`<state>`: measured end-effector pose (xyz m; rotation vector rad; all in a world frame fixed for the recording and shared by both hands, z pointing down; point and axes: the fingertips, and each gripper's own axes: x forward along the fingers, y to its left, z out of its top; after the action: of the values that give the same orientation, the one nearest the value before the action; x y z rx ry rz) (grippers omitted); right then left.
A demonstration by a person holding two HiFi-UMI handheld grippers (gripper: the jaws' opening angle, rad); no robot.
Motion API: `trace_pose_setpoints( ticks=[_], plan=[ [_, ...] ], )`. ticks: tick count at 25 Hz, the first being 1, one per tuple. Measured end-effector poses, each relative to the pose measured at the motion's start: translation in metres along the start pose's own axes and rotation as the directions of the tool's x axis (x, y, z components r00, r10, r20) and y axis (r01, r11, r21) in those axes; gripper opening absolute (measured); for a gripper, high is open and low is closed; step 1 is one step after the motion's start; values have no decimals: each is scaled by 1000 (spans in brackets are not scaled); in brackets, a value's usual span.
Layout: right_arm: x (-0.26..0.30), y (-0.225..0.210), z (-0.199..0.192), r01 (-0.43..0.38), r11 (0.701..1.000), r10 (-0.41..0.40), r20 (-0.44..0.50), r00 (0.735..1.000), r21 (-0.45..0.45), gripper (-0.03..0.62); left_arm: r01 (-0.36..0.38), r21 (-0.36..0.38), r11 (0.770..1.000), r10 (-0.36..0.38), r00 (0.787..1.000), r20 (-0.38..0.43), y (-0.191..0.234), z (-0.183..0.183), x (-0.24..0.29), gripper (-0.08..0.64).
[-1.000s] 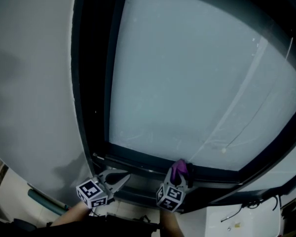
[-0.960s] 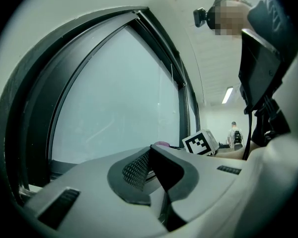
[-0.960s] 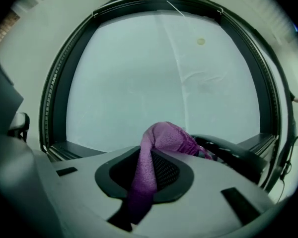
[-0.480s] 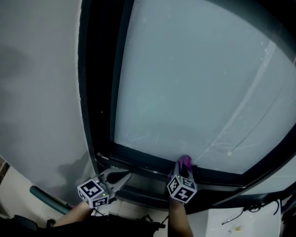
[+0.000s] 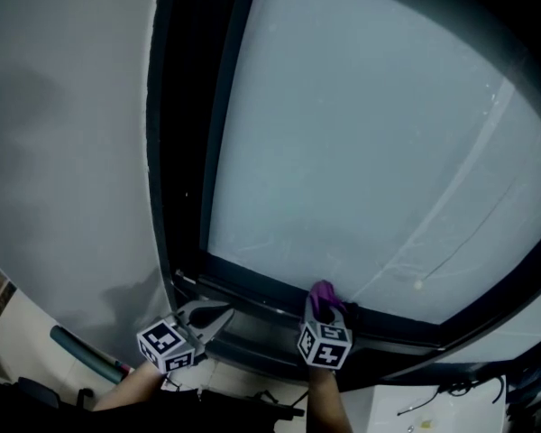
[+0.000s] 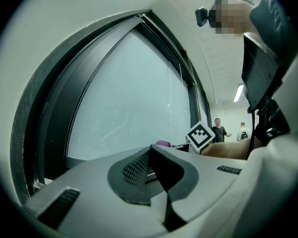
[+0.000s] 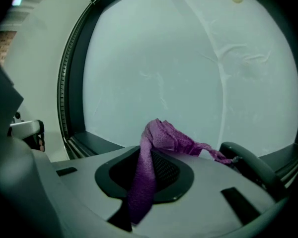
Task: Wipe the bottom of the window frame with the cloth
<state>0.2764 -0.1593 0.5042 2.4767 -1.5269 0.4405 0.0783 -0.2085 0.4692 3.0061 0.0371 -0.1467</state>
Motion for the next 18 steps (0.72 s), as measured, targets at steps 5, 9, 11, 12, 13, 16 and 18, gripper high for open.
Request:
trace_pose_setpoints(
  ticks=[5,9,11,12,13,16,18],
  plan=[
    [0,16,-1,-77,993,74,-37,997,-90,71,-16,-1,1000,16,1000,2,0,1,1,2],
    [4,25,0,-100,982,91,-67,994,-158,71,-41,-3,999,41,999,4,4,0,-2,2],
    [5,28,-1,-117,980,106,-74,992,-161,71,-53,-2,999,53,999,8,6,0,-5,1],
    [6,31,-2,-126,980,116,-76,990,-154,71,-59,-1,998,59,998,5,6,-1,-7,2],
    [6,34,-3,-135,980,125,-77,989,-145,71,-65,0,998,65,998,-1,7,-2,-10,2],
    [8,42,-3,-152,980,143,-75,987,-129,71,-82,2,997,82,997,-15,10,-3,-16,2],
    [9,45,-1,-153,978,144,-74,987,-140,71,-92,1,996,92,996,-11,11,-1,-20,1]
  ],
)
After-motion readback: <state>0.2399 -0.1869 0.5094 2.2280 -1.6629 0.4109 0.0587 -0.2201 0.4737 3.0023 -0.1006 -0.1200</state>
